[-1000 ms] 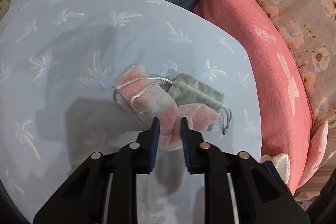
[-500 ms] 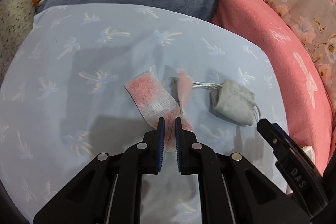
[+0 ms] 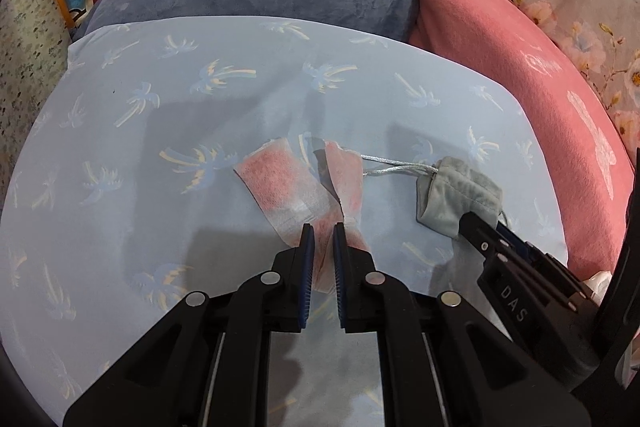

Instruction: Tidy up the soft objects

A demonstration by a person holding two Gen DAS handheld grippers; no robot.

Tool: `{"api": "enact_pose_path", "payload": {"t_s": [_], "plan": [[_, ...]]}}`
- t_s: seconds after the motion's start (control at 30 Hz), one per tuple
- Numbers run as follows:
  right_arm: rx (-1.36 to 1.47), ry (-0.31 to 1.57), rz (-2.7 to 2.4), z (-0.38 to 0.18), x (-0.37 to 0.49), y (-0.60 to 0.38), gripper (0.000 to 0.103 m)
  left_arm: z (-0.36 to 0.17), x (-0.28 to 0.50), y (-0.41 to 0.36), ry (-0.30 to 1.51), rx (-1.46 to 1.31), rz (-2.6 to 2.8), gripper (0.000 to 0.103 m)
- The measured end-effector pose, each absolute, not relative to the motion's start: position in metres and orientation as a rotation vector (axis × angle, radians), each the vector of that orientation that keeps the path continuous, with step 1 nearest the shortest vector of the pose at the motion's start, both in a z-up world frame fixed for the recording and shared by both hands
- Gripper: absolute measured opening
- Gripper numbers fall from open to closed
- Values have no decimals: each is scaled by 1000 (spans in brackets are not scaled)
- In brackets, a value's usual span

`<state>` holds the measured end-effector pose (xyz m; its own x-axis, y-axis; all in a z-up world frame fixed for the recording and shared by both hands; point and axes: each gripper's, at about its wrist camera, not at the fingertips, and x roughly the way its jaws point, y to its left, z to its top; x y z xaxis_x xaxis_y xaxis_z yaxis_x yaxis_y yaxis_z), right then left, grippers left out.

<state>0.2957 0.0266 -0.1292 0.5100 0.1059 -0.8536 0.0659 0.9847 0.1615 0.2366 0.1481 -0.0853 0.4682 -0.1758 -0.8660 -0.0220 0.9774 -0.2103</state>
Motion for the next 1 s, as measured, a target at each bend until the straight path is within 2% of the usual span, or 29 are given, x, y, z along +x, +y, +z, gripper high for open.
{"api": "enact_pose_path", "payload": {"t_s": [0.17,0.53,1.0], "plan": [[201,1036,30,-122,275,23,10,-82,227,143,1084,-190,-108,10],[247,978,19,-84,203,5,10,-64,189,122,1079,-161,-167,10],[295,849,-49,-24,122,-51,10,-18,135,65,981,-61,-276,10]]}}
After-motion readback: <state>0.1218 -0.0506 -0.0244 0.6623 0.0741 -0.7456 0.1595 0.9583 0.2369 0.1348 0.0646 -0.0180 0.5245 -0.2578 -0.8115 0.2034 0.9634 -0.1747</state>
